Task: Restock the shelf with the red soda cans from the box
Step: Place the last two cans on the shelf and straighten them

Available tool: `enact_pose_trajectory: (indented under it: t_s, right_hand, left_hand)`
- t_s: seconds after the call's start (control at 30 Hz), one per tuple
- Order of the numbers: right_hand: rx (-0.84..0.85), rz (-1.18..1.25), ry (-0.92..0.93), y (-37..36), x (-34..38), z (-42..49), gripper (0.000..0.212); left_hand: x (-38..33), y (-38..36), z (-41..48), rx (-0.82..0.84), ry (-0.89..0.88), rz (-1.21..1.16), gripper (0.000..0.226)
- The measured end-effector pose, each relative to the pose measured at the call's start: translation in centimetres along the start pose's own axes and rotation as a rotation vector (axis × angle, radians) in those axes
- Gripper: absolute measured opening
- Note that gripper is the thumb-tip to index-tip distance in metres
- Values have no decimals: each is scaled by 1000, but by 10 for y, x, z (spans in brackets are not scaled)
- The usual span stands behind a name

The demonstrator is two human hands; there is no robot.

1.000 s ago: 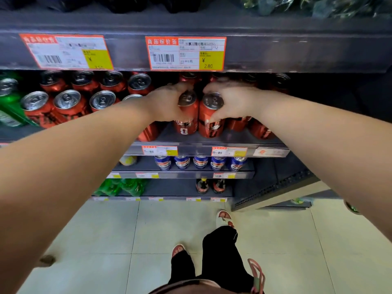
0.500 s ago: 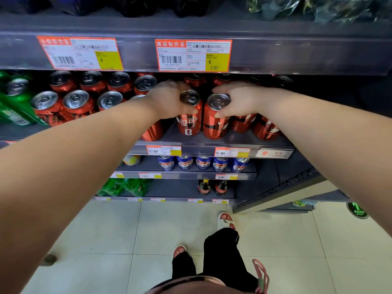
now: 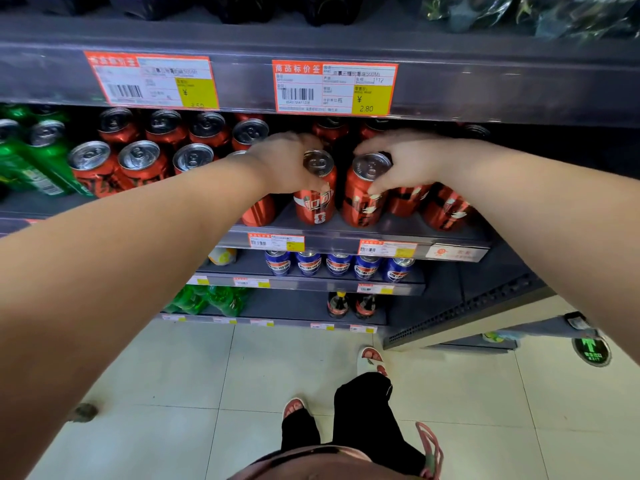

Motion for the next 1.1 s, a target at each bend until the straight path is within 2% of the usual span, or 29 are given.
enact_pose_trajectory:
  t_s: [0.07, 0.2, 0.27, 0.37, 0.53, 0.67, 0.83, 0.93, 1.03, 1.1]
  right_hand:
    - [-59, -53, -63, -1, 0, 1, 67]
    - [-21, -43, -29, 0, 0, -1, 77]
    - [-10, -58, -5, 0, -1, 0, 71]
    - [-48, -98, -91, -2, -3, 2, 62]
    - [-18, -34, -18, 0, -3, -3, 76]
    - [-30, -89, -84, -2, -7, -2, 64]
    - [-33, -110, 19, 2, -2, -1, 75]
    - [-81, -198, -39, 2, -3, 0, 79]
    - [28, -97, 11, 1, -2, -3, 83]
    - [-15, -99, 6, 2, -5, -3, 79]
  left_hand:
    - [0, 0, 1, -1, 7, 25, 73]
    - [1, -2, 3, -3, 17, 39, 73]
    - [2, -3, 3, -12, 17, 32, 73]
    - [1, -3, 2, -24, 15, 26, 73]
    - [1, -3, 2, -28, 14, 11, 72]
    - [0, -2, 0, -35, 16, 9, 73]
    - [-1, -2, -1, -39, 18, 5, 72]
    - [-1, -3, 0, -44, 19, 13, 73]
    - [0, -3, 1, -42, 15, 15, 72]
    - [0, -3, 1, -42, 12, 9, 72]
Point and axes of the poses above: each hand's wrist, its own z-axis towards the middle knuckle, its own y-axis out of the back of the hand, x = y × z, the point moved 3 cm from there along z, towards the middle knuckle, and after that the axes turned 13 degrees about -z, right-handed, at the moved point
